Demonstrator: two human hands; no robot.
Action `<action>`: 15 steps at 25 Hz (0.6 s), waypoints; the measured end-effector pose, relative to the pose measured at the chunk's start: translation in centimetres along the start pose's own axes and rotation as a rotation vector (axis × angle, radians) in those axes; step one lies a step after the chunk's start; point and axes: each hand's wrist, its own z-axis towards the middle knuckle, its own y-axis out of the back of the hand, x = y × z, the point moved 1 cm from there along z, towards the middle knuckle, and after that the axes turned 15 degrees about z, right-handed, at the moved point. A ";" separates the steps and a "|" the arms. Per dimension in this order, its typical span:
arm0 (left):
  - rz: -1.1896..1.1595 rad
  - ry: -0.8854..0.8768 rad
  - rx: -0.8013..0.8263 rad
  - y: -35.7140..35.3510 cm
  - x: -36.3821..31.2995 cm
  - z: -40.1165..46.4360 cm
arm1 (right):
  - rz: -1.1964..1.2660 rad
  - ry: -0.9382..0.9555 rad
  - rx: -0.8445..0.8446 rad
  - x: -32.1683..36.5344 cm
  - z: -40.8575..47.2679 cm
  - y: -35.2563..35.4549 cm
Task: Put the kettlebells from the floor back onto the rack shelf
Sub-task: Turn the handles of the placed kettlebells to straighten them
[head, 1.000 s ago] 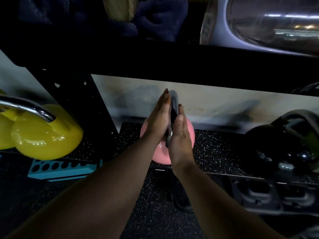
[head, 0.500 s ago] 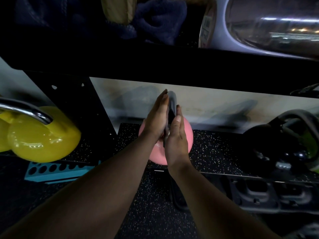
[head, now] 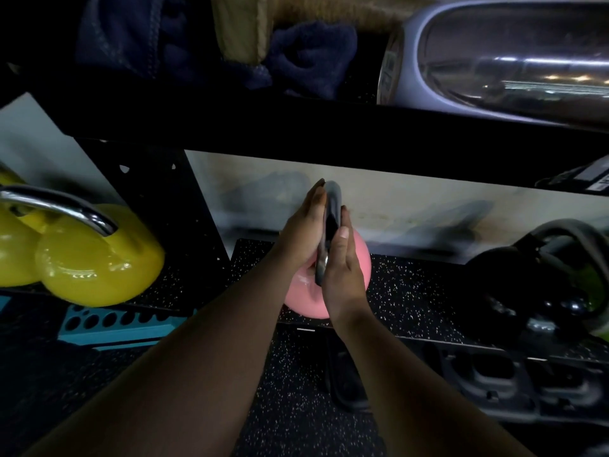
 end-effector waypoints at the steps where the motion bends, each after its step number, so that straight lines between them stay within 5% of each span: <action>1: 0.045 0.012 -0.008 0.2 -0.3 -0.2 | -0.034 -0.001 0.016 0.2 0.0 0.2; 7: 0.405 0.001 0.016 2.8 -1.4 -3.4 | -0.363 0.000 0.040 1.5 0.0 3.3; 10: 0.650 0.004 -0.022 6.1 0.0 -6.7 | -0.690 0.181 -0.010 2.2 -1.5 5.3; 15: 0.938 -0.002 -0.104 12.0 1.7 -11.2 | -0.877 0.410 0.119 3.3 -3.9 1.9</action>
